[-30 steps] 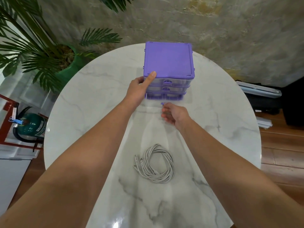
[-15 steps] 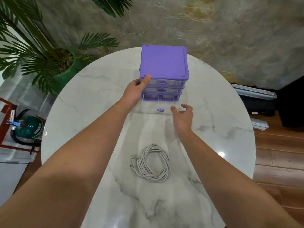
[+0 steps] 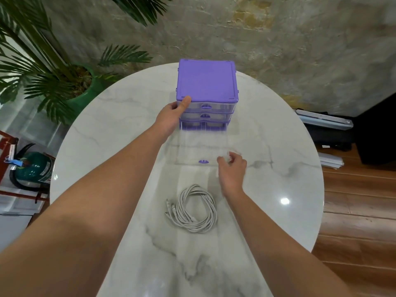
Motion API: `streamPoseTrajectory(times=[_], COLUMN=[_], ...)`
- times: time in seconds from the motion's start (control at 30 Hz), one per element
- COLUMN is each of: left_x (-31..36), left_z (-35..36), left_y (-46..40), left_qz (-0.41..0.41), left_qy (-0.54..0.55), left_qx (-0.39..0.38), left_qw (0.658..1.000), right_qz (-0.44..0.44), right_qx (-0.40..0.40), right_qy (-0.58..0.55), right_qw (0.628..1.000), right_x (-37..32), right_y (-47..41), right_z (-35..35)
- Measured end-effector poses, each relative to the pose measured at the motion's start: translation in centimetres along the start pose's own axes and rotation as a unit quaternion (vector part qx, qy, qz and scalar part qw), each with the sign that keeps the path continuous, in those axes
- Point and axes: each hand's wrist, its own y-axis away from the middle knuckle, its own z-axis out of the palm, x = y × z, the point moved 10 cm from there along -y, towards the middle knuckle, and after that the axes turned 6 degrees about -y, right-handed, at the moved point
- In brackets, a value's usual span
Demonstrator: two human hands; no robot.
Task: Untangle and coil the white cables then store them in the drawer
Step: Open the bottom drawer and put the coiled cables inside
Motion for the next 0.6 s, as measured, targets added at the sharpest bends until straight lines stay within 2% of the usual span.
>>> streamPoseTrajectory(times=[0.17, 0.33, 0.5, 0.6], left_x=[-0.5, -3.2, -7.3, -9.6], left_z=[-0.4, -1.5, -1.8, -1.1], left_y=[1.2, 5.1, 10.5, 13.5], left_qz=[-0.017, 0.022, 0.019, -0.007], left_qy=[-0.042, 0.01, 0.009, -0.027], left_qx=[0.021, 0.141, 0.2, 0.194], left_qw=[0.999, 0.99, 0.98, 0.981], right_qz=[0.032, 0.036, -0.006, -0.029], right_qx=[0.0, -0.011, -0.152, -0.199], right_qy=[-0.056, -0.042, 0.084, 0.158], right_qw=[0.998, 0.998, 0.985, 0.967], right_x=[0.9, 3.0, 3.1, 3.4], right_y=[0.3, 1.7, 3.8, 5.1], right_z=[-0.6, -1.0, 1.0, 1.5])
